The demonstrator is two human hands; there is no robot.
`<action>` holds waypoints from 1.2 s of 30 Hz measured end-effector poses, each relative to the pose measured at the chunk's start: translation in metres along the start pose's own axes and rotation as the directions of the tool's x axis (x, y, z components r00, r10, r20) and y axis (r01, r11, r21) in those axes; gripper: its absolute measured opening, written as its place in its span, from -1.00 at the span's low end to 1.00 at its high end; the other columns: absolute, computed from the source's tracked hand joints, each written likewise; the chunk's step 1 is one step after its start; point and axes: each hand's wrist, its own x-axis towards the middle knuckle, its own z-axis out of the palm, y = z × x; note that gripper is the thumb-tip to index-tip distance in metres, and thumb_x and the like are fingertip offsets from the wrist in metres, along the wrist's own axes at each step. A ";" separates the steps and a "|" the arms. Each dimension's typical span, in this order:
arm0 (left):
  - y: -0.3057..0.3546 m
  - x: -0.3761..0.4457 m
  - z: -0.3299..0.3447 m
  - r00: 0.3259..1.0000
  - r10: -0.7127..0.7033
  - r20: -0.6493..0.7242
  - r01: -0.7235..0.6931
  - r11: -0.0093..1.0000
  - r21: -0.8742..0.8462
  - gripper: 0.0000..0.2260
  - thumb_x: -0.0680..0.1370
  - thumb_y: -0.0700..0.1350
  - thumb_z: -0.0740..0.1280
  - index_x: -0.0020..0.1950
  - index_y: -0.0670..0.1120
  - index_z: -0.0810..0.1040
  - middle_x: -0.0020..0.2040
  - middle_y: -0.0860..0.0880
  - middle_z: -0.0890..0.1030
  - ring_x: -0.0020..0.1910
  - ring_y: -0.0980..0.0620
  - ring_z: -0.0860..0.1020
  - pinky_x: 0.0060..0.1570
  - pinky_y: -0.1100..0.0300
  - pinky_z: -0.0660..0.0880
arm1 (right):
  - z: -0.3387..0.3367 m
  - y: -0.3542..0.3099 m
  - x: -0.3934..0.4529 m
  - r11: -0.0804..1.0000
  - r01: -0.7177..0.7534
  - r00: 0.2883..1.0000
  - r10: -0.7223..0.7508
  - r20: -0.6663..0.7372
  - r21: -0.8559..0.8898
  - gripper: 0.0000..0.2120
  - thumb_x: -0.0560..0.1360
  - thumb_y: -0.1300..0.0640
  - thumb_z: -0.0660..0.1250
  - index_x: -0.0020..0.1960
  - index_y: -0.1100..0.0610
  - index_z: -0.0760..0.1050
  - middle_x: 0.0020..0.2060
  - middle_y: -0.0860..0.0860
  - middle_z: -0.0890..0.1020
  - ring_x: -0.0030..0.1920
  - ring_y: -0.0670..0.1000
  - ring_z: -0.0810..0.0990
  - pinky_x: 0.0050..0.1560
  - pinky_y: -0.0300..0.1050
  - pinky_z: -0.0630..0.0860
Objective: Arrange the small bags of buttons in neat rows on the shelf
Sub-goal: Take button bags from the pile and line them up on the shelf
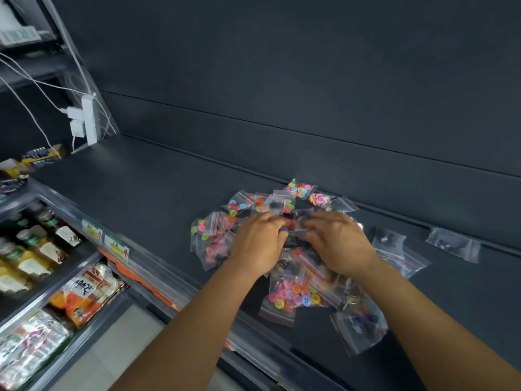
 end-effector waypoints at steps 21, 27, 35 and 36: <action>-0.024 0.019 -0.017 0.996 -0.070 -0.046 0.043 0.898 -0.439 -0.92 0.52 -0.13 0.36 -0.01 -0.03 0.60 -0.15 0.09 0.60 -0.22 0.12 0.50 -0.21 0.29 0.37 | -0.003 -0.028 0.004 0.958 -0.262 0.962 0.269 -0.049 0.114 -0.66 0.50 0.11 0.30 0.28 0.06 0.44 0.20 0.03 0.55 0.22 0.09 0.46 0.20 -0.13 0.38; -0.022 0.027 -0.029 1.000 -0.002 -0.029 -0.014 0.841 -0.541 -0.85 0.52 -0.18 0.35 0.05 0.03 0.55 -0.21 0.12 0.56 -0.32 0.17 0.48 -0.27 0.25 0.40 | -0.003 -0.046 0.020 0.932 -0.187 0.963 0.236 -0.127 0.311 -0.70 0.51 0.04 0.32 0.24 -0.02 0.51 0.13 0.03 0.61 0.18 0.05 0.53 0.12 -0.12 0.47; -0.007 0.045 -0.018 0.961 -0.248 0.123 0.258 0.639 -0.725 -0.80 0.49 -0.09 0.42 0.07 -0.11 0.55 -0.14 0.04 0.61 -0.15 0.07 0.60 -0.17 0.26 0.50 | -0.006 -0.037 0.027 0.794 -0.332 0.897 0.432 -0.088 0.509 -0.90 0.52 0.07 0.31 -0.10 0.05 0.59 -0.28 -0.08 0.63 -0.25 -0.04 0.56 -0.33 -0.41 0.38; -0.007 0.047 -0.017 0.961 -0.250 0.121 0.259 0.649 -0.716 -0.86 0.50 -0.10 0.40 0.01 -0.11 0.57 -0.15 0.01 0.62 -0.17 0.05 0.59 -0.22 0.25 0.49 | -0.006 -0.032 0.029 0.812 -0.357 0.897 0.436 -0.074 0.462 -0.85 0.54 0.06 0.26 0.01 0.04 0.59 -0.16 -0.04 0.66 -0.12 -0.01 0.59 -0.18 -0.31 0.44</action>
